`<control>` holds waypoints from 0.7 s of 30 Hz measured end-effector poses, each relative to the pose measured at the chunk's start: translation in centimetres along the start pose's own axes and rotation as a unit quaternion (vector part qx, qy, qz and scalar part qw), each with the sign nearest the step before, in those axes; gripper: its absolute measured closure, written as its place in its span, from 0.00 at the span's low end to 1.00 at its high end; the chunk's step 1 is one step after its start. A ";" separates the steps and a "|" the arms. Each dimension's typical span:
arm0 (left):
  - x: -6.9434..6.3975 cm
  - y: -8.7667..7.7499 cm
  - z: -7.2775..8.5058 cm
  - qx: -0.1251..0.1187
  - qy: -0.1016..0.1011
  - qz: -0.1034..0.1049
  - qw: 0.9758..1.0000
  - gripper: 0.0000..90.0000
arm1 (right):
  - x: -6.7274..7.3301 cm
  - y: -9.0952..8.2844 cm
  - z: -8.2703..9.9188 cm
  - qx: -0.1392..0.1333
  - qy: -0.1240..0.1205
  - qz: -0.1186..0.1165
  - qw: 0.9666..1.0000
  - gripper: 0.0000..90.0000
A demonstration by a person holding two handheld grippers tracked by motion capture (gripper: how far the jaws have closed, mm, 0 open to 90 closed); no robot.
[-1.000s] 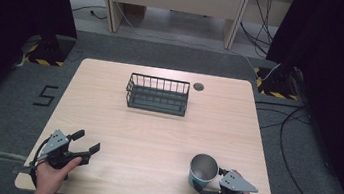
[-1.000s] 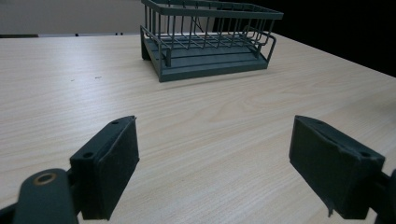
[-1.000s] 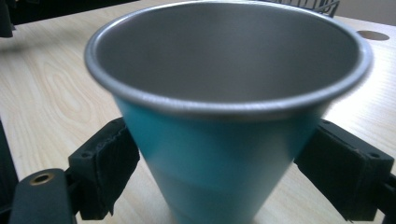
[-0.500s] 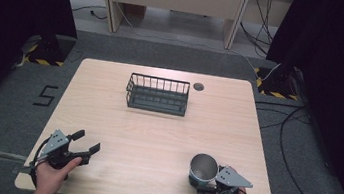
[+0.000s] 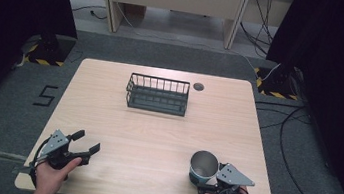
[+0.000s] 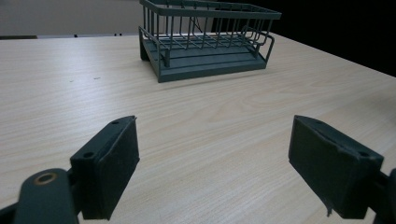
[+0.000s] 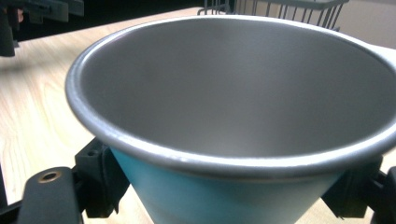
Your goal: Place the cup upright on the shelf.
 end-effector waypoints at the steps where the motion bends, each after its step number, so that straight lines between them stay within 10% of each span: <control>1: 0.0 0.0 0.0 0.000 0.001 0.000 1.000 0.17 | -0.1 0.0 -0.3 -0.003 -0.001 0.001 1.000 0.20; 21: 0.0 0.0 0.0 0.000 0.001 0.002 1.000 0.18 | -1.3 0.4 -3.5 -0.029 -0.018 0.021 0.999 0.20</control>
Point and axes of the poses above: each handheld gripper's, and its own axes: y roughly forward along the jaws, z roughly out of its underside, x roughly to its left, the point moved 10 cm from there along y, roughly forward along the jaws, and after that the axes turned 3 degrees about z, right-handed, at the moved point
